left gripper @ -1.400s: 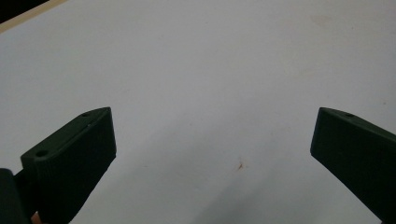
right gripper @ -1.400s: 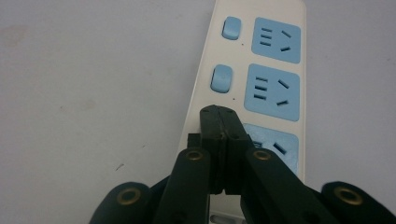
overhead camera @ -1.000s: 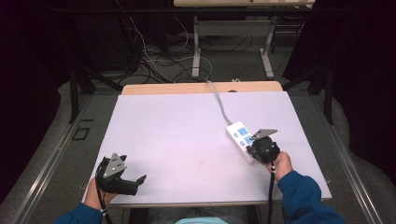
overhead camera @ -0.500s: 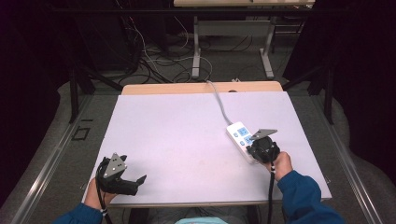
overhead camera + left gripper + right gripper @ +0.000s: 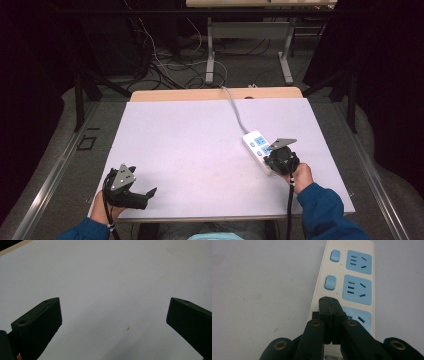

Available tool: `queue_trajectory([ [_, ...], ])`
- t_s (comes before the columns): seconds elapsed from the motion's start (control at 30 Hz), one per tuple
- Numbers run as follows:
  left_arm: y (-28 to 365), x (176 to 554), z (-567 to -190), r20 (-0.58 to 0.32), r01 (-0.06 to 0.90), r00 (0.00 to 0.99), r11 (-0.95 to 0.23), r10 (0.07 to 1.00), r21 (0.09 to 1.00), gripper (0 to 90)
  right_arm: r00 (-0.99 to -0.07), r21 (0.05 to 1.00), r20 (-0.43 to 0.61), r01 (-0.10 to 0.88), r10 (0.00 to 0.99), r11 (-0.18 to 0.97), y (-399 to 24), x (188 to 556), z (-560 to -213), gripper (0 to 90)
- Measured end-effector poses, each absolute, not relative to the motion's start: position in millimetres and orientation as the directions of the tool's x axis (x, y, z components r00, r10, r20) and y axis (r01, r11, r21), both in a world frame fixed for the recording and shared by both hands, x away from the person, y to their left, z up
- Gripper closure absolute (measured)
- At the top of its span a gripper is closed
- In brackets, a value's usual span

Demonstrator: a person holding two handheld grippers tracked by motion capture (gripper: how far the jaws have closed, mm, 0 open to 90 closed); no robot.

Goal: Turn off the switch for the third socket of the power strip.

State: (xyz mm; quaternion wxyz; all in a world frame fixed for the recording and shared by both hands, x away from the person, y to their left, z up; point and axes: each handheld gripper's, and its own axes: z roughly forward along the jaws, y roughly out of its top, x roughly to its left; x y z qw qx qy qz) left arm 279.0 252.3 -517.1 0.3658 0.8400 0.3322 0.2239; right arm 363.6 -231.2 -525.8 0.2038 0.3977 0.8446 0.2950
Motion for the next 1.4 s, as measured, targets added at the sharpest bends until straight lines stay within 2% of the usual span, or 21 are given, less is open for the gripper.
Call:
queue_trajectory([
  [1.4, 252.2, 278.8, -517.4, 0.120, 0.398, 0.680, -0.502, 0.723, 0.768, 0.2, -0.604, 0.666, -0.123, 0.538, 0.787, 0.517, -232.6, 361.8, -522.6, 90.0],
])
